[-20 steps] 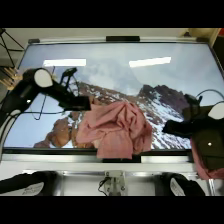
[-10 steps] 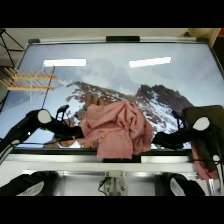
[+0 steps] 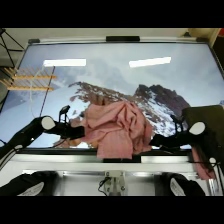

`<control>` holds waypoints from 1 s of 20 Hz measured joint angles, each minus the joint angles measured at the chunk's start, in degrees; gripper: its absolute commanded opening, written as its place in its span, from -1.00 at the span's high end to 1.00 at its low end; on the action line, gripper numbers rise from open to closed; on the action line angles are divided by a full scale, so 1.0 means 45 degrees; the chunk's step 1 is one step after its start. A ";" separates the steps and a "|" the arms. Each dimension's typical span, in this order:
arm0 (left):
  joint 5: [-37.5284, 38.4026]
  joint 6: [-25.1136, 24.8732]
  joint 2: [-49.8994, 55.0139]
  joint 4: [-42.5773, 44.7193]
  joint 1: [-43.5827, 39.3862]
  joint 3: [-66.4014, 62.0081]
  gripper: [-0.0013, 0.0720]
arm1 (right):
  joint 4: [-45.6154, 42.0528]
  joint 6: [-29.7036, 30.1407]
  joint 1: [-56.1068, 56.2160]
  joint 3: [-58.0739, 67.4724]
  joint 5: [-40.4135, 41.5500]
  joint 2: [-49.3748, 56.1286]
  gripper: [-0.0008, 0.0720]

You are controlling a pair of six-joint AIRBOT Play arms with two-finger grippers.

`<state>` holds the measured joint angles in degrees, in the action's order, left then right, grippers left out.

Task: Fold the shirts.

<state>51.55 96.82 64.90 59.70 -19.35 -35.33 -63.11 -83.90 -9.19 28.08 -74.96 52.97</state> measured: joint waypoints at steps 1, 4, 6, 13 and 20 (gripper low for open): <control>-0.0078 -0.0034 -0.0005 -0.0034 -0.0044 0.0010 0.89 | 0.0039 -0.0073 0.0000 -0.0131 0.0219 0.0000 -0.92; -0.0087 -0.0029 -0.0049 -0.0131 -0.0087 0.0019 0.89 | 0.0325 -0.0189 0.0000 -0.0520 0.0801 0.0000 -0.91; -0.0087 -0.0039 -0.0136 -0.0155 -0.0102 0.0019 0.89 | 0.0690 -0.0209 0.0034 -0.0821 0.1156 0.0000 -0.91; -0.0044 -0.0058 -0.0685 -0.0180 -0.0097 0.0000 0.89 | 0.1360 -0.1409 0.2229 -0.1447 0.3147 0.0000 -0.25; -0.0044 -0.0199 -0.0991 -0.0121 0.0068 -0.0078 0.89 | 0.1545 -0.2569 0.3157 -0.1360 0.3905 0.0005 0.86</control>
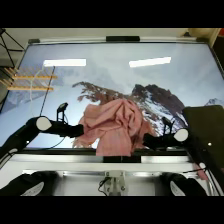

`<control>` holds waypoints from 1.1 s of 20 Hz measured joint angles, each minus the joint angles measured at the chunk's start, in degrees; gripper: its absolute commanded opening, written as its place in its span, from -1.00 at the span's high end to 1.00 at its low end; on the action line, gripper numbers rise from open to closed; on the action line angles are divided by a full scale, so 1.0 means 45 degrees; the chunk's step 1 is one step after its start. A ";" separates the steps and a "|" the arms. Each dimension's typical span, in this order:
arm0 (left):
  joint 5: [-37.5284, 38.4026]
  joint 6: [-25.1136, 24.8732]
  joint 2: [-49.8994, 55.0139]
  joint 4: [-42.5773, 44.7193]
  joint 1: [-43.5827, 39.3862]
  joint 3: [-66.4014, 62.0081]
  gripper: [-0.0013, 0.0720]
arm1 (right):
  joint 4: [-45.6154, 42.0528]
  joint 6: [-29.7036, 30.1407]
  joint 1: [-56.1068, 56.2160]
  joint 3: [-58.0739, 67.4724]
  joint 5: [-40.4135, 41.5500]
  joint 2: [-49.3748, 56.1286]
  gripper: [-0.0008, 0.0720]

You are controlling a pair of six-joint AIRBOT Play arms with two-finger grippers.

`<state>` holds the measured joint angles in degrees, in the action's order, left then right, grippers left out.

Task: Fold the shirts.

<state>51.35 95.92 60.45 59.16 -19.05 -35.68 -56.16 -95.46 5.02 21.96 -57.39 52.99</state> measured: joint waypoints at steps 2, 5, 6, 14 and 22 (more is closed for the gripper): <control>0.0078 -0.0214 -0.0355 0.0083 0.0291 -0.0335 0.90 | -0.0073 0.0325 0.0053 0.0476 -0.0529 -0.0005 0.87; 0.0340 -0.0418 -0.1248 0.0525 0.0826 -0.1472 0.90 | -0.0534 0.0865 0.0092 0.1991 -0.1447 -0.0136 0.87; 0.0486 -0.0520 -0.1632 0.0767 0.1010 -0.2069 0.90 | -0.0763 0.0991 0.0097 0.2759 -0.1719 -0.0257 0.87; 0.1112 -0.1083 -0.4255 0.2958 0.3099 -1.0190 0.90 | -0.3181 0.1258 -0.1156 1.2128 -0.2317 -0.1724 0.87; 0.1481 -0.1151 -0.5173 0.4187 0.4872 -1.5358 0.90 | -0.5027 0.1676 -0.2565 1.9064 -0.1909 -0.2176 0.86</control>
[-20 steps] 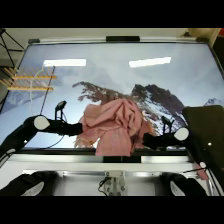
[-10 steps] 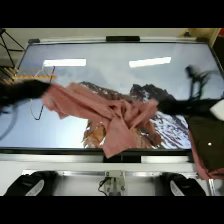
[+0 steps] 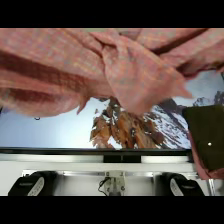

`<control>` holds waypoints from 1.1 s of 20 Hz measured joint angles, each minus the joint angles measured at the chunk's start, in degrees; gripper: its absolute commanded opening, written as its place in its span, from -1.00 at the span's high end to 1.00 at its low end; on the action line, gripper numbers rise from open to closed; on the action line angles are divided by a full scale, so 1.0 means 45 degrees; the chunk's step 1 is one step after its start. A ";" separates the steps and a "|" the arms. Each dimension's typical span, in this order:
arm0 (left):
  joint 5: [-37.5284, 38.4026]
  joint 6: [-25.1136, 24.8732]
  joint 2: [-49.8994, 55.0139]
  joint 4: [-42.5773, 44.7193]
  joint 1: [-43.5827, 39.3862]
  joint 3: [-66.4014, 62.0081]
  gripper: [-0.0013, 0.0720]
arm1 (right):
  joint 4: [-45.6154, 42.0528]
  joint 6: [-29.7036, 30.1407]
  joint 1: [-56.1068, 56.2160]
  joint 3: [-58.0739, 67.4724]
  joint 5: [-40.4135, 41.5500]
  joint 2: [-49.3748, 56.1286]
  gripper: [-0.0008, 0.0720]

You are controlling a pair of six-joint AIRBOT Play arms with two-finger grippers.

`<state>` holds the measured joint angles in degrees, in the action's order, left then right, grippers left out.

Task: Fold the shirts.

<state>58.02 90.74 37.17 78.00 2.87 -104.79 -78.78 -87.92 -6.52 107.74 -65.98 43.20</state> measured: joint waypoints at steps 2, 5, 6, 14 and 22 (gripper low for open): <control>0.0869 0.0102 -0.0034 0.0724 0.0117 -0.0175 0.89 | -0.0665 0.0034 -0.0063 0.0403 -0.1200 0.0160 0.86; 0.1865 0.0282 0.0102 0.1831 0.0199 0.0345 0.89 | -0.1690 0.0053 -0.0117 0.0563 -0.4250 0.0894 0.86; 0.1982 0.0325 0.0219 0.2089 0.0223 0.0704 0.89 | -0.1885 0.0034 -0.0121 0.0355 -0.5280 0.1229 0.86; 0.1209 0.0408 0.3672 0.0607 0.0175 0.5207 0.89 | -0.1073 -0.0855 -0.0141 -0.6868 -0.6096 0.3599 0.86; -0.0374 0.0423 0.9160 -0.2526 -0.0554 0.6640 -0.58 | -0.0024 -0.1914 -0.0146 -1.0214 -0.2608 0.7189 0.49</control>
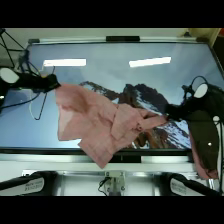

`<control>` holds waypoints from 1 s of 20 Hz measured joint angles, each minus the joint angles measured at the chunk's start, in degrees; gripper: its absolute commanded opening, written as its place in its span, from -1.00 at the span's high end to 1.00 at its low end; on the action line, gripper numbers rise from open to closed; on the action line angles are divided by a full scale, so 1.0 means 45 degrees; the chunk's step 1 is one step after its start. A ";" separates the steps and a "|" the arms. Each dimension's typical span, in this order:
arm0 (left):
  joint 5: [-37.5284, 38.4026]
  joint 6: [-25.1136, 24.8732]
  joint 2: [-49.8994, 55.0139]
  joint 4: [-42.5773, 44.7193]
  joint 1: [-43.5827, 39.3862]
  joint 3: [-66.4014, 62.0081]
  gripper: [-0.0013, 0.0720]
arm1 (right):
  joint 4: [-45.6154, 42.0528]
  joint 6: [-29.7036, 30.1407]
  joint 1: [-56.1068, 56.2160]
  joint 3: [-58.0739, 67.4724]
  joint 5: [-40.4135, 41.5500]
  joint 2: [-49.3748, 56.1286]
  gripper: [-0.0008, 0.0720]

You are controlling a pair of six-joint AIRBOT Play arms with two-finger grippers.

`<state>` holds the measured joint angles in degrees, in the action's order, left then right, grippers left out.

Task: Fold the shirts.

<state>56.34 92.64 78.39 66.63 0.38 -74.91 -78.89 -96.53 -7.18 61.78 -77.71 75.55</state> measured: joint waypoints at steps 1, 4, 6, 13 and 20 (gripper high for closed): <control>0.0053 0.0000 0.0364 -0.0335 -0.0010 -0.0010 -0.61 | 0.0063 -0.0049 -0.0019 -0.0068 0.0257 0.0194 -0.23; 0.1049 -0.0204 0.0928 -0.0782 0.0384 -0.0442 -0.60 | 0.0228 0.0243 -0.0223 0.0287 0.0627 0.0398 -0.56; 0.2429 -0.0311 0.1020 -0.0695 0.0913 -0.1030 -0.28 | 0.0257 0.0709 -0.0413 0.0889 0.0374 0.0267 -0.56; 0.5989 -0.0452 -0.0913 0.1214 0.2030 -0.0063 -0.74 | 0.0471 0.1637 -0.0646 0.1666 -0.1049 -0.1773 -0.87; 0.4095 -0.0554 -0.2977 0.0641 0.2016 0.6173 -0.73 | 0.2531 0.2079 0.1044 -0.2268 -0.0918 -0.3065 -0.87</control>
<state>74.76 90.15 64.99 69.52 9.45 -47.13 -67.51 -87.18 -2.48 51.57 -81.84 61.76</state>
